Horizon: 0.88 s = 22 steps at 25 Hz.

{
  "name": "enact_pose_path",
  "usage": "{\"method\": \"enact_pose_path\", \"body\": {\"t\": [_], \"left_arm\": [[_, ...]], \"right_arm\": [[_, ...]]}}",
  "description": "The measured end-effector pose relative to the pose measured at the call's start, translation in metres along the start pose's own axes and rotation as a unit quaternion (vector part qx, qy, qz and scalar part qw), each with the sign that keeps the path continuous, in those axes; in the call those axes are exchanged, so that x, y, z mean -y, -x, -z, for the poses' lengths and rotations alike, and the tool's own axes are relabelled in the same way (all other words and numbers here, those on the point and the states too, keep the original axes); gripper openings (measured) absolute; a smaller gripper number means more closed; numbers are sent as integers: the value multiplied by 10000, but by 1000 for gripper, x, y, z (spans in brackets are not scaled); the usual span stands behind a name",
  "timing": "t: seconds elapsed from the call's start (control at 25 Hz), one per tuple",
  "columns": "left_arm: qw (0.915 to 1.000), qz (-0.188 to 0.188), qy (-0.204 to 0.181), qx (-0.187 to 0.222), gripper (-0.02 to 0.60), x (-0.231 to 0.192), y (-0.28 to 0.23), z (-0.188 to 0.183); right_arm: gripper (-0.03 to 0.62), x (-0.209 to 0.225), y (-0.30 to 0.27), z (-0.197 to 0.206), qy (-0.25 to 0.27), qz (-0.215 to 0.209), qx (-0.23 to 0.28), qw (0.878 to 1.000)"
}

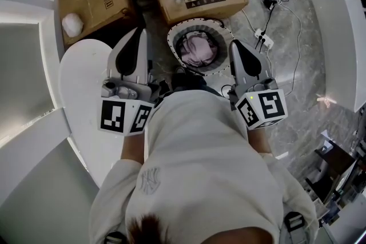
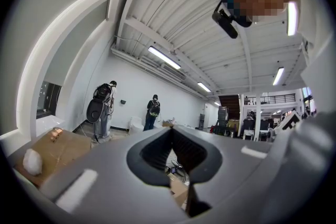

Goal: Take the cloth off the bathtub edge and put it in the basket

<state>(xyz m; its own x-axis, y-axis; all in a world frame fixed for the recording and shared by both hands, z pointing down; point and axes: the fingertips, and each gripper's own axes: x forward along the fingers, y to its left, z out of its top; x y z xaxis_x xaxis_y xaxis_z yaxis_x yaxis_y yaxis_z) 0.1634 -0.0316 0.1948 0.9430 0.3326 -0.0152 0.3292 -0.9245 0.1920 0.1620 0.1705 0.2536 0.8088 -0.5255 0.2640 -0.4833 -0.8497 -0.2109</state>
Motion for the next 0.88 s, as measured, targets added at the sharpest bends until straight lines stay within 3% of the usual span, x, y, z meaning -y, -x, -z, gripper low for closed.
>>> {"method": "enact_pose_path", "body": {"t": [0.88], "left_arm": [[10000,27,-5,-9,49,3,-3,0]], "right_arm": [[-3,3,1,-3,39,1,45,10000]]}}
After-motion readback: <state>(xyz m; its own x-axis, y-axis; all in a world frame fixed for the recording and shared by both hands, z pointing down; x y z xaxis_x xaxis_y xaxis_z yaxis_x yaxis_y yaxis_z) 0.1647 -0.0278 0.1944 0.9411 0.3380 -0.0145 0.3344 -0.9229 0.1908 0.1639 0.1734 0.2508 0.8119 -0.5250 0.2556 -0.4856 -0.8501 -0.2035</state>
